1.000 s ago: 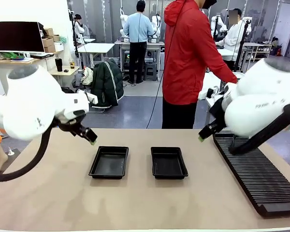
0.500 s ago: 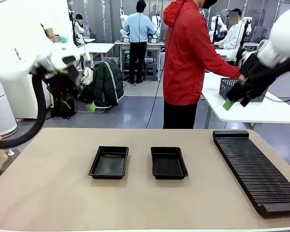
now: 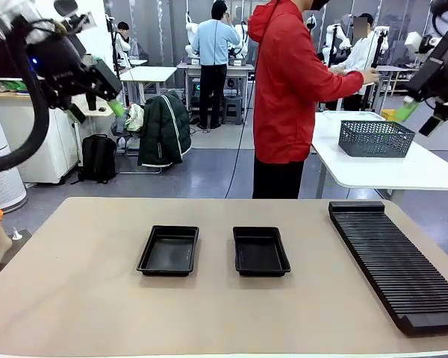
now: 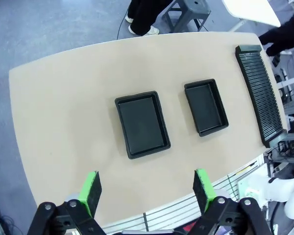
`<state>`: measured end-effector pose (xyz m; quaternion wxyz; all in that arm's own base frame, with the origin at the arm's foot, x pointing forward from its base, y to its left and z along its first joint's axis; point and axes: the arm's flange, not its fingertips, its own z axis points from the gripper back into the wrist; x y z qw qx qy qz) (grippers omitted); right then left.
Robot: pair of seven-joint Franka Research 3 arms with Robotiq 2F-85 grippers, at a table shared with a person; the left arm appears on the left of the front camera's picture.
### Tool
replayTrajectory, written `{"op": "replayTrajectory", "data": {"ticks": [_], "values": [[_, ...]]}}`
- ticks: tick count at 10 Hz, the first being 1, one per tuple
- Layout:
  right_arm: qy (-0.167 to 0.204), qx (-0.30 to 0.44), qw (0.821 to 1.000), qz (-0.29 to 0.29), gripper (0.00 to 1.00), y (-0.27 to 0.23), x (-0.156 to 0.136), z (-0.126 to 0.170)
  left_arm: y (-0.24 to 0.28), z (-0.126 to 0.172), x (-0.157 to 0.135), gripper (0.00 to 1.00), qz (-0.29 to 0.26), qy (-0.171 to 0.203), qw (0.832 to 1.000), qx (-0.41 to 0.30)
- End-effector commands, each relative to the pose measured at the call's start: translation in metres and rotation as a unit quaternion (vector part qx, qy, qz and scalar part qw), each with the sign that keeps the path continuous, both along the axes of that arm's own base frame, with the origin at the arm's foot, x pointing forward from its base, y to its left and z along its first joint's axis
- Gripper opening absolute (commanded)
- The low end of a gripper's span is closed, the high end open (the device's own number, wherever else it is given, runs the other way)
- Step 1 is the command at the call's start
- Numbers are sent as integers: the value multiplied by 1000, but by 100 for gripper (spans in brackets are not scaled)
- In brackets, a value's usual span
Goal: Inspect and transfer BCBs to ESD trays.
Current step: Pick up the Blank PCB from the PCB Rack and place it in the left ESD tray.
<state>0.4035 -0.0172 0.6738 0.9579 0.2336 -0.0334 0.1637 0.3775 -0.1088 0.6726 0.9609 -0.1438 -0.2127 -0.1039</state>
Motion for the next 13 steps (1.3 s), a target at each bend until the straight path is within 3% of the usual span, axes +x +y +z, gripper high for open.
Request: {"op": "replayTrajectory", "data": {"ticks": [1, 4, 6, 12, 13], "values": [[49, 35, 997, -52, 100, -14, 15, 23, 4, 16, -8, 100, 24, 12, 999, -35], [72, 74, 989, -109, 100, -38, 24, 22, 25, 42, -18, 100, 55, 26, 996, -63], [52, 85, 984, -150, 100, -51, 25, 23, 27, 48, -21, 100, 67, 31, 995, -61], [-14, 56, 979, -196, 100, -73, 21, 43, 26, 58, -28, 100, 74, 36, 996, -36], [-18, 61, 978, -200, 100, -79, 21, 46, 26, 54, -24, 100, 69, 24, 996, -52]]}}
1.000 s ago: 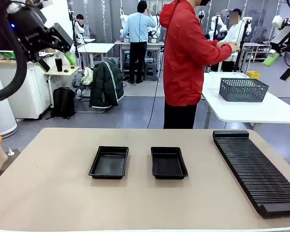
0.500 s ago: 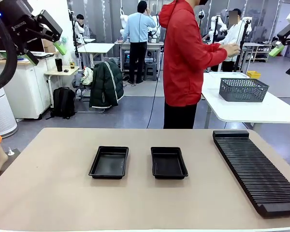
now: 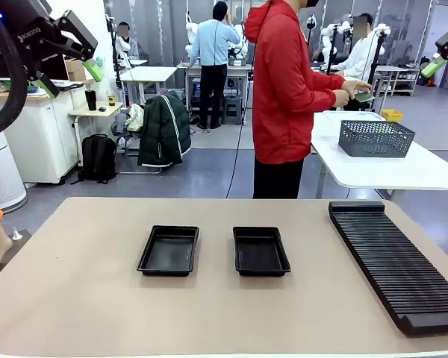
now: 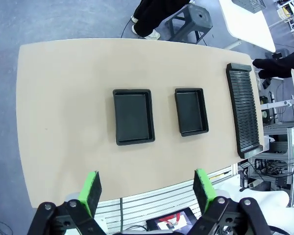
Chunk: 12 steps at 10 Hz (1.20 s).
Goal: Inspect and transfer BCBs to ESD trays.
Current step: Pick up the Blank PCB from the PCB Rack and place it in the left ESD tray.
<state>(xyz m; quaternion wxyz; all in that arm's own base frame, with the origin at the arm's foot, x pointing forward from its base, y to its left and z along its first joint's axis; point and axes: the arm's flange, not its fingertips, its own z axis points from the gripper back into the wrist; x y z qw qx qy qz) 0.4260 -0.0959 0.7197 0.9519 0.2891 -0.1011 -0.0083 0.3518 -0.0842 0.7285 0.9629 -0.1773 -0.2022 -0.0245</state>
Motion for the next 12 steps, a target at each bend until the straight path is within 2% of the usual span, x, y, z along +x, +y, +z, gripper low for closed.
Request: {"op": "replayTrajectory", "data": {"ticks": [1, 5, 8, 12], "values": [[1, -12, 1000, -26, 100, -7, 0, 2, 1, -2, 2, 100, 2, -2, 1000, -4], [8, -36, 998, -54, 100, -21, 7, 4, 1, -2, 2, 100, 2, -2, 1000, -4], [3, -25, 999, -32, 100, -23, 5, 1, 1, -2, 2, 100, 2, -2, 1000, -4], [3, -25, 999, -32, 100, -23, 5, 1, 1, -2, 2, 100, 2, -2, 1000, -4]]}}
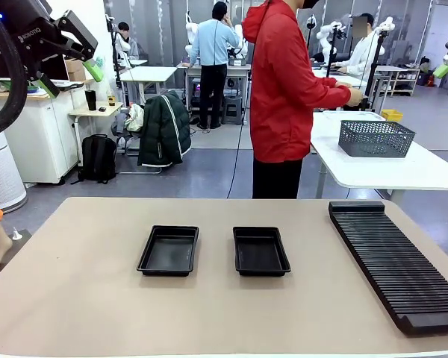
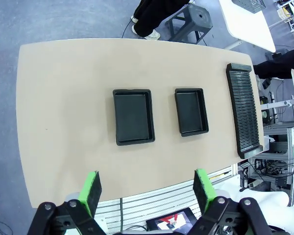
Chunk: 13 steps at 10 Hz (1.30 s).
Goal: Inspect and transfer BCBs to ESD trays.
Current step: Pick up the Blank PCB from the PCB Rack and place it in the left ESD tray.
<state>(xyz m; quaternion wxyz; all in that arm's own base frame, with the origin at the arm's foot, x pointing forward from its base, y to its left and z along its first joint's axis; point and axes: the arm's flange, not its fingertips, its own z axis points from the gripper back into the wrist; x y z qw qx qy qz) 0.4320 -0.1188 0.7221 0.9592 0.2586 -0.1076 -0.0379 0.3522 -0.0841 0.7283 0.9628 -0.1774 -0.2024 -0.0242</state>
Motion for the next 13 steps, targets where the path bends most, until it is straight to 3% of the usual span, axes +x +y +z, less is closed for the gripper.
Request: {"op": "replayTrajectory", "data": {"ticks": [1, 3, 5, 13], "values": [[0, 3, 1000, 1, 100, 0, -1, -2, 0, 0, 0, 100, 0, 0, 1000, 0], [0, 3, 1000, 1, 100, 0, -1, -2, -5, 3, 7, 100, 8, 50, 999, 17], [0, 3, 1000, 1, 100, 0, -1, -2, -6, 4, 7, 100, 12, 71, 997, 22], [0, 3, 1000, 1, 100, 0, -1, -2, -7, 12, 3, 100, 11, 79, 996, 33]]}}
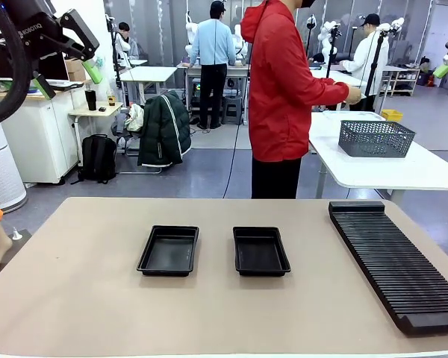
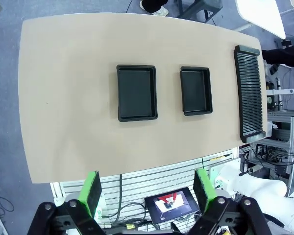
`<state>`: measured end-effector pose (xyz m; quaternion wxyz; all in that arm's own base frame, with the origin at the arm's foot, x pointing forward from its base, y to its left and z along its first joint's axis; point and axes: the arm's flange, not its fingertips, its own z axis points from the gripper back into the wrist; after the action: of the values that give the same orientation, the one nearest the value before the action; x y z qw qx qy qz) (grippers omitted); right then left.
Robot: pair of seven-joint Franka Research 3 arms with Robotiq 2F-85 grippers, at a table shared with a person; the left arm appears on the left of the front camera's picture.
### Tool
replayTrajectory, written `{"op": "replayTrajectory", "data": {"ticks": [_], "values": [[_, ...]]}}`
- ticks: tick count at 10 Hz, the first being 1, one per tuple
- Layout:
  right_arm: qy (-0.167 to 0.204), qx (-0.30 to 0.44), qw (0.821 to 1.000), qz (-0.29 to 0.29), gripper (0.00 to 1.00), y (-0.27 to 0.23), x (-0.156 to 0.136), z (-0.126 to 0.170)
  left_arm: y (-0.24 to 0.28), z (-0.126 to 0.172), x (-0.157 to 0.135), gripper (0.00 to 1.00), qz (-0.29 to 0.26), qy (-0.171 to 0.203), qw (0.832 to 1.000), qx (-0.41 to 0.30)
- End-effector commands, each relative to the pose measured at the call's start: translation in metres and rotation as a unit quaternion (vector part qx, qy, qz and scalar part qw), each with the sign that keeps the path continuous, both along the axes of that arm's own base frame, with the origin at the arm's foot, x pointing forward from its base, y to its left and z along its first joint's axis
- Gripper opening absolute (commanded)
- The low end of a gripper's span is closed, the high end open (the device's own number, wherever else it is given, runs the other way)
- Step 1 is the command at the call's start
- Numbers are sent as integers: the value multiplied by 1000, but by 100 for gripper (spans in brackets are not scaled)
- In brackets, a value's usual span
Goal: Inspect and transfer BCBs to ESD trays.
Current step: Pick up the Blank PCB from the PCB Rack and place it in the left ESD tray.
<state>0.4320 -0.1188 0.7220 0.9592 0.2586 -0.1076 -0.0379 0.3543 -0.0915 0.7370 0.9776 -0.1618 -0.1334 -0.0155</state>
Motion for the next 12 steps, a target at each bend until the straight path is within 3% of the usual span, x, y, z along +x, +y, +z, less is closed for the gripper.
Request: {"op": "replayTrajectory", "data": {"ticks": [1, 12], "values": [[0, 3, 1000, 1, 100, 0, -1, -1, 1, 3, 2, 100, 10, 11, 1000, 21], [0, 3, 1000, 1, 100, 0, -1, -1, -6, 8, 9, 100, 1, -3, 999, 51]]}}
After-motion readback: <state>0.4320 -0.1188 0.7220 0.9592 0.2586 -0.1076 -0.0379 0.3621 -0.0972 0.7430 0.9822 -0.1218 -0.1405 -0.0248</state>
